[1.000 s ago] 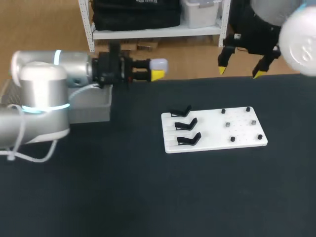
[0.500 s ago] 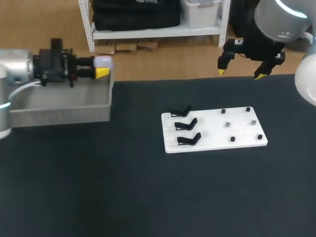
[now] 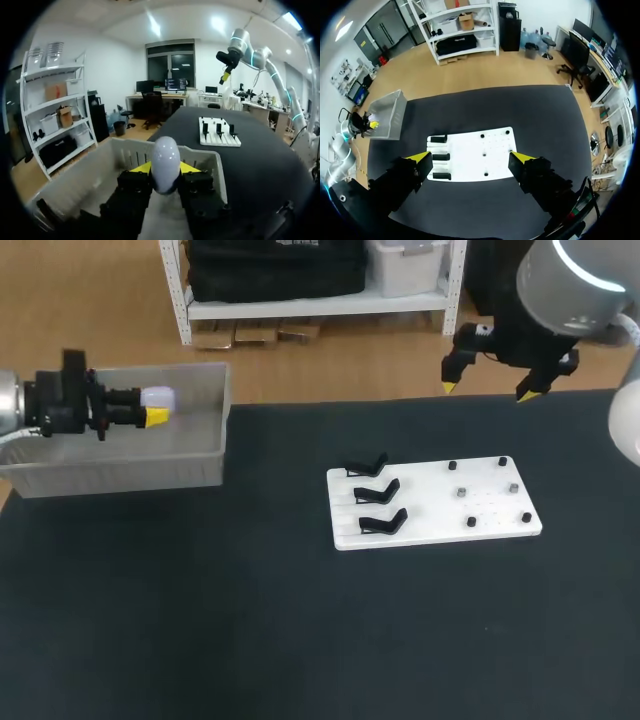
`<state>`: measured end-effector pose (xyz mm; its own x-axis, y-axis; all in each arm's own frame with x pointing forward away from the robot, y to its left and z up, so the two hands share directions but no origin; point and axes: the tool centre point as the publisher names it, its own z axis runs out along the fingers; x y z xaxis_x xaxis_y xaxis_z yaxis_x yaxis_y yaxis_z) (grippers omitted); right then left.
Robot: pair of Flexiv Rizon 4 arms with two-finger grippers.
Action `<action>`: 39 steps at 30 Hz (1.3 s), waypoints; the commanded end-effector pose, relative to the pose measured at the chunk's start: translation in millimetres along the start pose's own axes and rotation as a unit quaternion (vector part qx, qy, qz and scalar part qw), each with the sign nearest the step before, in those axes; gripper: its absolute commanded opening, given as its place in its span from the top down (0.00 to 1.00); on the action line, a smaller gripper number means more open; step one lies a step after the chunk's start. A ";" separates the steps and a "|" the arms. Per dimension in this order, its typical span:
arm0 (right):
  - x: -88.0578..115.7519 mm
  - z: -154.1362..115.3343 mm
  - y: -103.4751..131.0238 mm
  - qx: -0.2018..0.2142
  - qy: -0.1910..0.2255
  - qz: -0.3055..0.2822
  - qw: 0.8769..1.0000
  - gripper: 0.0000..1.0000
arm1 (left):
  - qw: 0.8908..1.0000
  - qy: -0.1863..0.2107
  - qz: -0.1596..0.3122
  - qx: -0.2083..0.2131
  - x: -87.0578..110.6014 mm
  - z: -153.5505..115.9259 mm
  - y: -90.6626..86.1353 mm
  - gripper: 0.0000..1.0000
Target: Pick up each earbud case from the left stands, insert the matching earbuds, close the lid, and place the case in the box.
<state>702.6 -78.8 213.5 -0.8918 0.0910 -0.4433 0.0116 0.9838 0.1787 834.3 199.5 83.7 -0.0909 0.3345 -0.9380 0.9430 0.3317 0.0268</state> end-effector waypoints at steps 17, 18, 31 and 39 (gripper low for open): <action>5.2 -0.9 -8.0 -0.030 -0.013 -0.008 0.999 0.00 | 0.998 0.057 0.004 -0.030 -46.5 10.9 -36.7 0.00; 6.2 -1.3 -10.3 -0.041 -0.013 -0.014 0.999 0.00 | 0.998 0.063 0.006 -0.031 -49.6 12.7 -39.9 0.00; 23.0 -3.1 -50.9 -0.125 0.007 -0.108 0.986 0.00 | 0.996 0.078 -0.016 -0.037 -74.1 61.0 -87.1 0.00; 28.5 -2.8 -68.7 -0.138 0.017 -0.122 0.983 0.00 | 0.996 0.078 -0.026 -0.030 -85.4 85.9 -109.2 0.00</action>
<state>676.2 -141.3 189.5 -0.8671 -0.1491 -0.4753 -0.3090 0.9094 0.2784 766.7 64.1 132.1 -0.1886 0.4435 -0.8762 0.9300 0.3674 -0.0142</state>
